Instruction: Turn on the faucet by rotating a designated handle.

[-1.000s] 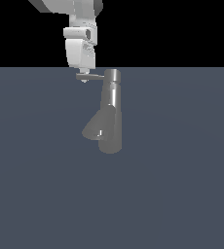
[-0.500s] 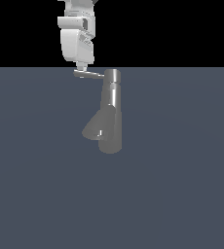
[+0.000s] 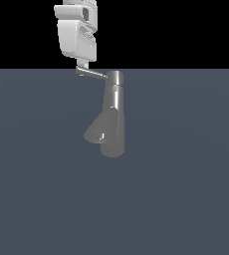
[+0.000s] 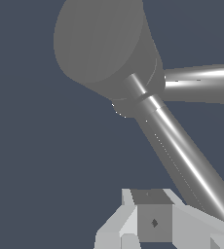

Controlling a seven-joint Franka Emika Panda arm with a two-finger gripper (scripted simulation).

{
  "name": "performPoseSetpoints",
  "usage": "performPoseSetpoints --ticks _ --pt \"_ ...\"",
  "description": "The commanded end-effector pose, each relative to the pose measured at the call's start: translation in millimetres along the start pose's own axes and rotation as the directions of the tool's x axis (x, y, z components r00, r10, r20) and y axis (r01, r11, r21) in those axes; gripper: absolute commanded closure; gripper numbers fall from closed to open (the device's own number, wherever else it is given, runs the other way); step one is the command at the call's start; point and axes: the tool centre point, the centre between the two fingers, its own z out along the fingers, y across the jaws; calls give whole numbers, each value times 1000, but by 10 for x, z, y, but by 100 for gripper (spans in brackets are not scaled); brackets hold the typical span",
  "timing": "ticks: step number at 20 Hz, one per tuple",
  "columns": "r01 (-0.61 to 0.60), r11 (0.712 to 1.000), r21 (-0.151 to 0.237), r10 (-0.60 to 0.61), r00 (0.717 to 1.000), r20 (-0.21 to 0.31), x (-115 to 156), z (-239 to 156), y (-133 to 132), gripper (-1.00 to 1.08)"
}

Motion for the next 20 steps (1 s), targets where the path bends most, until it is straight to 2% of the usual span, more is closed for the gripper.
performPoseSetpoints --ticks 1,2,20 --pt "17 1000 -14 -17 1000 0 -104 18 120 108" --pt "1 1000 -1 -1 1000 -1 -4 -4 26 108" --pt "13 1000 -10 -13 1000 0 369 -195 534 108"
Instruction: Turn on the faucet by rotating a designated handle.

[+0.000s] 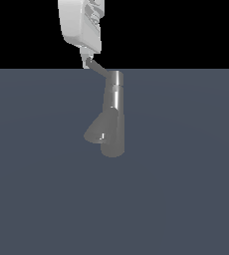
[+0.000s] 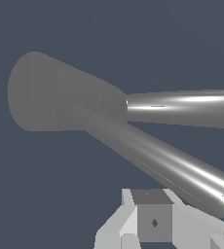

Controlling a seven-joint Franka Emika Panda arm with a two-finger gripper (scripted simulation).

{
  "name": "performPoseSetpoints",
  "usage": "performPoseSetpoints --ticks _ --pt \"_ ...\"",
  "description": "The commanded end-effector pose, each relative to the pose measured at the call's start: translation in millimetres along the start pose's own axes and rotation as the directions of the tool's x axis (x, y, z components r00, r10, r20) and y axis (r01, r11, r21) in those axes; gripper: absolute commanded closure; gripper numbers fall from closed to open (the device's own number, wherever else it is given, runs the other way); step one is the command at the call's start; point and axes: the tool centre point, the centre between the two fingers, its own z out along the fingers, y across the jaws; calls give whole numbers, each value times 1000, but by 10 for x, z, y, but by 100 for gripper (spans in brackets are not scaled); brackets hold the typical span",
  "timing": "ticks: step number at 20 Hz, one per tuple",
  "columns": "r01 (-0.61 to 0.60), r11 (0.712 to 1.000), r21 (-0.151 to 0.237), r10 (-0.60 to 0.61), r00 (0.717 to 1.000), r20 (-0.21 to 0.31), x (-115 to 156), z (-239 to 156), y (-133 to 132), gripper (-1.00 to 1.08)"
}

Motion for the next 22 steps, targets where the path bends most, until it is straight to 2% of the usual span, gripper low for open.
performPoseSetpoints --ticks 1,6,8,22 --pt "-5 1000 -11 5 1000 -3 102 1 96 108" --pt "-2 1000 -14 2 1000 -3 211 -59 246 108" --pt "3 1000 -8 -3 1000 -2 158 -57 205 108" --pt "-1 1000 -14 1 1000 -3 1080 -105 268 108"
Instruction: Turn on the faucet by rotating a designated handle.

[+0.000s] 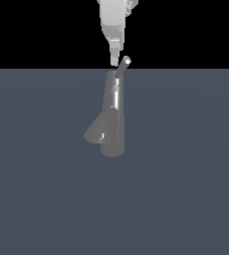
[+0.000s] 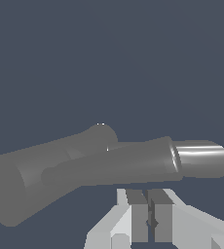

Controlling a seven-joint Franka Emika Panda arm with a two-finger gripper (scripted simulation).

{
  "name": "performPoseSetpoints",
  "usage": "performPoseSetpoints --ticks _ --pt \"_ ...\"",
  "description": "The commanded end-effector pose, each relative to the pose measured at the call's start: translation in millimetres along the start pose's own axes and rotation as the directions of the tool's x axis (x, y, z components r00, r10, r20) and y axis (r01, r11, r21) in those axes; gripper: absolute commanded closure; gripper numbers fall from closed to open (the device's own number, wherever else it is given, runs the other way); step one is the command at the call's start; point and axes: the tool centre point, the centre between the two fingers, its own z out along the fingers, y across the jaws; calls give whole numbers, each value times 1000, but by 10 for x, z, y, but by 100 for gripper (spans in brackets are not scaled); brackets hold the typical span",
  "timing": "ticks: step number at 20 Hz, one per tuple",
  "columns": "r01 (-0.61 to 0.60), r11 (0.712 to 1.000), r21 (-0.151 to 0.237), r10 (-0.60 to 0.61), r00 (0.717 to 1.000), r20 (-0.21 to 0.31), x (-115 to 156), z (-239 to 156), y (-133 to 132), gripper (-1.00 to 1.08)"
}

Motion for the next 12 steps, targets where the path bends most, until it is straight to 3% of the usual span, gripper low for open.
performPoseSetpoints --ticks 1,2,12 --pt "-37 999 -3 37 999 -2 309 1 12 108" --pt "-1 1000 0 1 1000 0 48 -1 3 108" --pt "-17 1000 -2 17 1000 -1 481 100 -252 108"
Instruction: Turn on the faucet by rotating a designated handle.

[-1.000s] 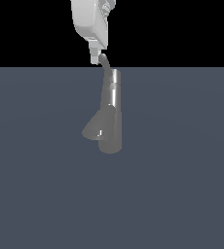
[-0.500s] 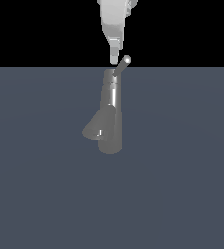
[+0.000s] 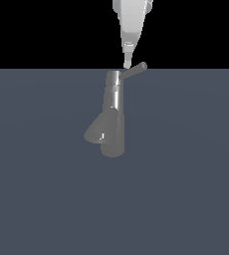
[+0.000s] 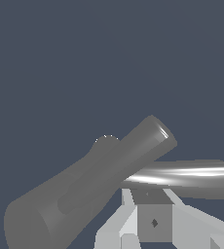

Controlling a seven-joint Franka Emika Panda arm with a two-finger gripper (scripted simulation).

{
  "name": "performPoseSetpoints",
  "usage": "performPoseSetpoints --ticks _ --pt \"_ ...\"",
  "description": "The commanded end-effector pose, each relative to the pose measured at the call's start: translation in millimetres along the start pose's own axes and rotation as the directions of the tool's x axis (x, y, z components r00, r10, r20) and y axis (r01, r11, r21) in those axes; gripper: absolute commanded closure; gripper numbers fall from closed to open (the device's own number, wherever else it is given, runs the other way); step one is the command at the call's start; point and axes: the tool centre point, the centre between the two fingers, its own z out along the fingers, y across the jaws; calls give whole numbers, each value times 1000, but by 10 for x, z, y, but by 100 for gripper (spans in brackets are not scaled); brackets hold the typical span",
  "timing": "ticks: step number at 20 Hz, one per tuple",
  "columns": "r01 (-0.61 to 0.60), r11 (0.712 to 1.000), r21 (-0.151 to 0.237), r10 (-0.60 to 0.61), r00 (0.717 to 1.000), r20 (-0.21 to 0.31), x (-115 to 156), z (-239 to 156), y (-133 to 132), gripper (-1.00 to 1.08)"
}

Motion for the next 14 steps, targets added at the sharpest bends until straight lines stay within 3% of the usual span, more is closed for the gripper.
performPoseSetpoints --ticks 1,14 --pt "-19 1000 -3 19 1000 -1 200 74 -82 108" --pt "-37 999 -5 37 999 -2 675 183 -354 108"
